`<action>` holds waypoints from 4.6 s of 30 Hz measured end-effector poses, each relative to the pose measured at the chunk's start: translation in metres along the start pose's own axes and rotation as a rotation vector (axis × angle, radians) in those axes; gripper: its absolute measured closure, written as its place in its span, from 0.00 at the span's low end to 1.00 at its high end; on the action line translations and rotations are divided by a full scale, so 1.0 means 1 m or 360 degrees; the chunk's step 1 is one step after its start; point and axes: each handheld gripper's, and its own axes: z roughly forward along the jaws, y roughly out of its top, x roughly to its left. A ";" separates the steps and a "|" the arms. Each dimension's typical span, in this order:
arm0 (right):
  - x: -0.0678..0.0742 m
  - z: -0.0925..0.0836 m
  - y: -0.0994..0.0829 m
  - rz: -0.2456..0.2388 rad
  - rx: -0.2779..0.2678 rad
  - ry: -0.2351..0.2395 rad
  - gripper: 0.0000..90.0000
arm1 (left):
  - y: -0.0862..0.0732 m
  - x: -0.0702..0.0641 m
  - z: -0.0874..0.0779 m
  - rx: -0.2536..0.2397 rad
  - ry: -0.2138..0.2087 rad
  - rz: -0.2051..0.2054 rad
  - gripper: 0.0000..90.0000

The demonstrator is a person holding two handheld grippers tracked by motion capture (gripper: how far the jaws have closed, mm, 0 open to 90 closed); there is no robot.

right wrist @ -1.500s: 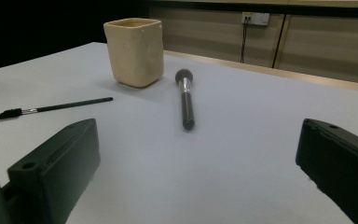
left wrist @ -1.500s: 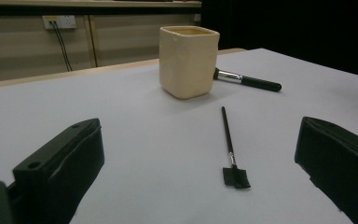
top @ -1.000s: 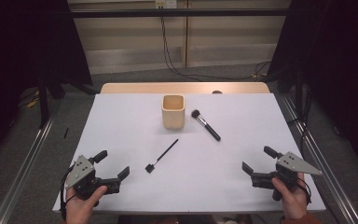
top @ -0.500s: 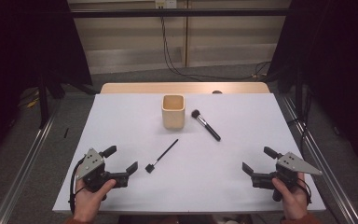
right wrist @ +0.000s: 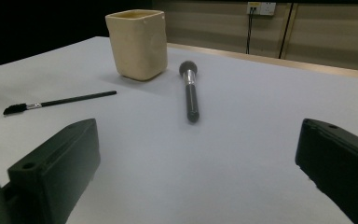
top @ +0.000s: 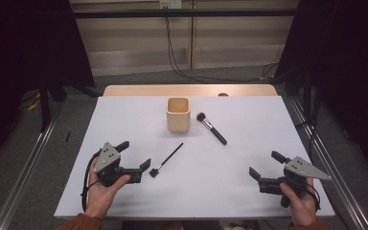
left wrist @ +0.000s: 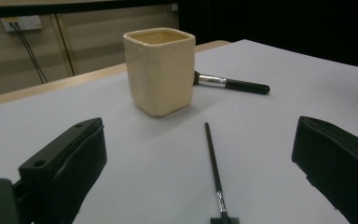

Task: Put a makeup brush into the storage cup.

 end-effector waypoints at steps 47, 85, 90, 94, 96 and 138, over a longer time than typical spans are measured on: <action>0.002 0.003 0.001 -0.0015 0.0016 0.0051 0.00 | 0.050 -0.003 0.076 0.0618 -0.0127 0.0090 0.05; 0.003 0.005 0.000 -0.0053 0.0063 0.0096 0.00 | 0.031 0.004 0.135 0.1645 -0.0224 -0.0011 0.06; 0.004 0.005 0.000 -0.0055 0.0059 0.0097 0.00 | 0.027 0.000 0.140 0.1719 -0.0187 0.0040 0.06; 0.004 0.005 0.000 -0.0051 0.0061 0.0097 0.00 | 0.024 -0.003 0.143 0.1763 -0.0170 0.0056 0.13; 0.004 0.005 0.000 -0.0054 0.0061 0.0099 0.00 | 0.020 -0.007 0.145 0.1778 -0.0133 0.0074 0.15; 0.005 0.007 0.000 -0.0064 0.0087 0.0138 0.00 | 0.032 -0.012 0.149 0.1843 -0.0203 0.0037 0.95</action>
